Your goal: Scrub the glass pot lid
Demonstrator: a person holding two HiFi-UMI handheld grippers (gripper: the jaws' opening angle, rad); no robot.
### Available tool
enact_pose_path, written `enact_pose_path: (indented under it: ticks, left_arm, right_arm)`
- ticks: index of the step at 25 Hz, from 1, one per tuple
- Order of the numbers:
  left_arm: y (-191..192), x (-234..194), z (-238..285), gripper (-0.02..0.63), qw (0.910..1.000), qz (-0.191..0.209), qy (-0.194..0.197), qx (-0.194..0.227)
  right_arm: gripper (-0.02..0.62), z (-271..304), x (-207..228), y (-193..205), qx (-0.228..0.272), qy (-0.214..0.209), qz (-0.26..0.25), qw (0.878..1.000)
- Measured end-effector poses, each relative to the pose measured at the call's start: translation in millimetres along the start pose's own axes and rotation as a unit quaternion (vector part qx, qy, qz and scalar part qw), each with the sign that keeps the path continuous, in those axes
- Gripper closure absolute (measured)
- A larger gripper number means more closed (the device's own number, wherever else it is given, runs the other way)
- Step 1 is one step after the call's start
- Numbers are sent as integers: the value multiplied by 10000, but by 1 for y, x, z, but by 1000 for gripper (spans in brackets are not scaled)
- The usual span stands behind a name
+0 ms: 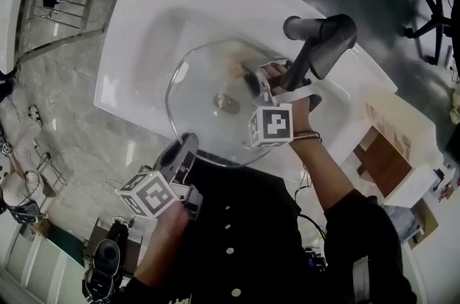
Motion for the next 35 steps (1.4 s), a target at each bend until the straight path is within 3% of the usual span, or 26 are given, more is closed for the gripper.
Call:
enact_pose_path:
  ticks: [15, 20, 24, 29, 35]
  left_arm:
    - [1, 3, 1, 499, 9999, 164, -22, 36]
    - [0, 3, 0, 499, 9998, 196, -27, 23]
    - [1, 4, 1, 497, 9997, 236, -48, -7]
    - [2, 5, 2, 494, 9994, 332, -103, -26]
    - [2, 5, 2, 491, 9991, 397, -146, -60]
  right_arm:
    - [466, -40, -17, 33, -475, -764, -127, 9959]
    - [466, -42, -20, 32, -488, -803, -123, 9955]
    - [465, -46, -13, 29, -444, -448, -8, 9980]
    - [465, -42, 3, -2, 225, 151, 290, 9992]
    - [463, -6, 10, -58, 930, 319, 390, 9944]
Point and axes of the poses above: the fingertips, and each gripper's own axes: z forward along the fingers, x to its right, y out of its underside, the point moved 10 cm from there along -z, backward along the fingers, and after that the axes turned 14 degrees about y, right-handed, at the moved point
